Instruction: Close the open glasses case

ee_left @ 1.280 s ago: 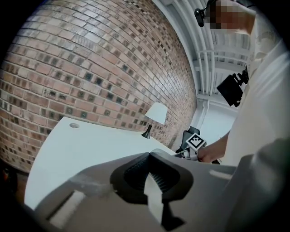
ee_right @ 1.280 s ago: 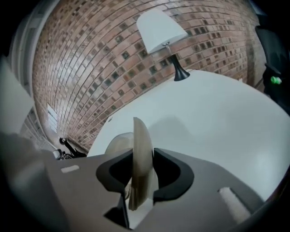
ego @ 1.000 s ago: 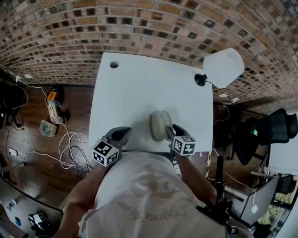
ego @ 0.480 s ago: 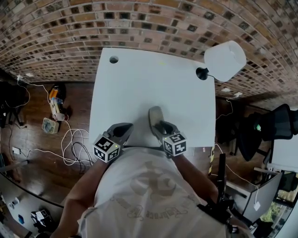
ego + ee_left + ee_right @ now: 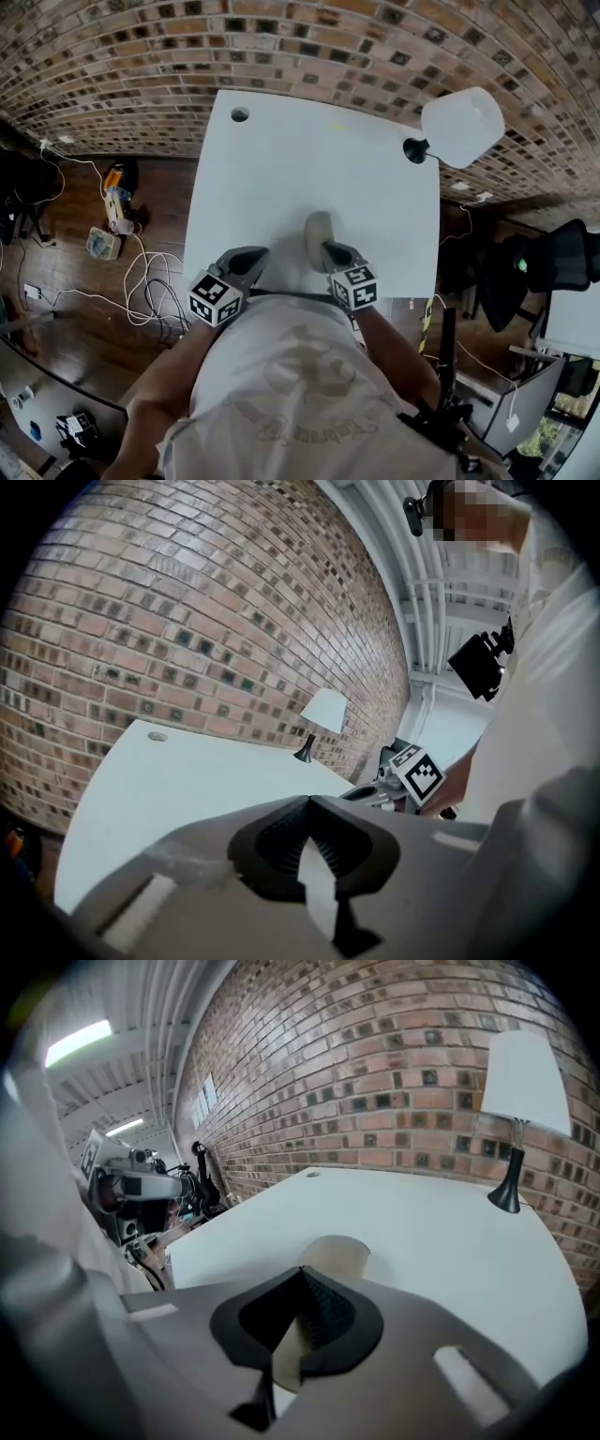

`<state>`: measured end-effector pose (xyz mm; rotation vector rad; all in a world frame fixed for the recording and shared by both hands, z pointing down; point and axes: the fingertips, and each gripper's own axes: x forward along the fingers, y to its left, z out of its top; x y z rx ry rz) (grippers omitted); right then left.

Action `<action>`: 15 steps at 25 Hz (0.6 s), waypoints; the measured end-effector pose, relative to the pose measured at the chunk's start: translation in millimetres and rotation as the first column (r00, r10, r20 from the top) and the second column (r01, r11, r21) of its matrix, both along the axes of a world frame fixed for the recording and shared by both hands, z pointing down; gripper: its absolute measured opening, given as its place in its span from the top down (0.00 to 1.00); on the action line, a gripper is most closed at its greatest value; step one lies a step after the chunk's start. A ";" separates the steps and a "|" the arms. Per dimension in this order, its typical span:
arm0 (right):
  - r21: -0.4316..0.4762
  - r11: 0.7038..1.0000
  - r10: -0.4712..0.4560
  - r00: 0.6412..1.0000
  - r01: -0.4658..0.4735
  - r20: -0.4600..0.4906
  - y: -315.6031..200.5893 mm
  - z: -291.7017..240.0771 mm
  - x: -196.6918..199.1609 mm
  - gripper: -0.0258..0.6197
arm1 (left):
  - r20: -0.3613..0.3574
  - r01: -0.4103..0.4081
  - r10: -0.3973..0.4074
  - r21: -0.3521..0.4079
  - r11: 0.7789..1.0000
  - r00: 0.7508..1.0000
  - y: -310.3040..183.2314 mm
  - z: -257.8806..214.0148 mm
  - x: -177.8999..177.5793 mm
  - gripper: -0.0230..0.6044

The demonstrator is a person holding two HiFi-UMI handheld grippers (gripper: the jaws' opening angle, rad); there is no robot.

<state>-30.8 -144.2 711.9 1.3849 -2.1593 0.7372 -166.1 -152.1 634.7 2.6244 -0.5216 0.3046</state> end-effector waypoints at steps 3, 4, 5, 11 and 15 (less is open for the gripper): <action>-0.010 1.000 0.017 1.000 -0.017 0.012 0.1 0.7 -5.0 0.95 | -0.003 -0.008 0.008 -0.003 1.000 1.000 2.3 -0.3 -9.4 0.95; -0.005 1.000 0.009 1.000 -0.009 0.003 -2.9 2.1 -10.1 0.95 | -0.002 -0.001 0.001 -0.001 1.000 1.000 0.7 -0.4 -15.9 0.95; 0.002 1.000 -0.001 1.000 0.001 -0.007 -6.7 3.3 -14.7 0.95 | -0.001 0.011 -0.011 0.000 1.000 1.000 -1.7 -0.3 -21.7 0.95; -0.009 1.000 0.030 0.999 -0.029 0.031 -7.2 4.9 -13.5 0.95 | 0.002 0.013 -0.013 0.003 1.000 1.000 -2.4 0.5 -13.5 0.95; -0.015 0.999 0.033 0.999 -0.032 0.039 -6.7 -2.2 -13.2 0.95 | 0.013 -0.039 0.039 0.026 0.999 0.999 0.6 -4.5 3.3 0.95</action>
